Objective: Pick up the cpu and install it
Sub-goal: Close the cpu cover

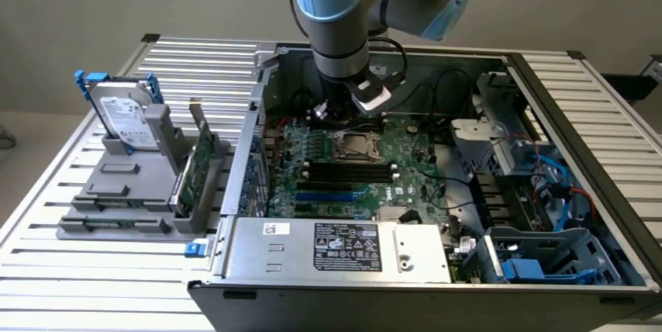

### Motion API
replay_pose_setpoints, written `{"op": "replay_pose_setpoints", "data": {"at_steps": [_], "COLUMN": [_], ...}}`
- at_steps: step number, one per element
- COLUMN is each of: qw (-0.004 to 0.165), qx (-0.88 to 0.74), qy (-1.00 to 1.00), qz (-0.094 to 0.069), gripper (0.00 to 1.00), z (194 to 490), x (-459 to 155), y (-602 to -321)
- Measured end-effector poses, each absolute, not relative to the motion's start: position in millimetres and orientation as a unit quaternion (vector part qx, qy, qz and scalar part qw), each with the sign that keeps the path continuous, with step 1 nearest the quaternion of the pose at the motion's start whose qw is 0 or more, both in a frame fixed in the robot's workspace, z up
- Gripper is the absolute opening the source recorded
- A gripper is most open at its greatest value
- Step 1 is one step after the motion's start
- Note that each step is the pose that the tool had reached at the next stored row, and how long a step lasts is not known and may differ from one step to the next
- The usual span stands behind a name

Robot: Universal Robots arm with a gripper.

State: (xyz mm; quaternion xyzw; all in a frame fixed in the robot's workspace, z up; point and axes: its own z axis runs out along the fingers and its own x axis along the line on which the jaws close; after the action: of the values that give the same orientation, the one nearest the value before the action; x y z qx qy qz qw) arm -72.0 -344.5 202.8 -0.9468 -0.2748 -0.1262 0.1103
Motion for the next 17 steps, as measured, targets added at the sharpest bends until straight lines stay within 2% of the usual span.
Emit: {"op": "replay_pose_setpoints", "data": {"at_steps": [17], "qw": [0.11], "qx": [-0.947], "qy": [-0.275], "qz": [-0.126], "gripper": [0.11], "z": [197.8], "x": [-65.4], "y": [-344.1]}}
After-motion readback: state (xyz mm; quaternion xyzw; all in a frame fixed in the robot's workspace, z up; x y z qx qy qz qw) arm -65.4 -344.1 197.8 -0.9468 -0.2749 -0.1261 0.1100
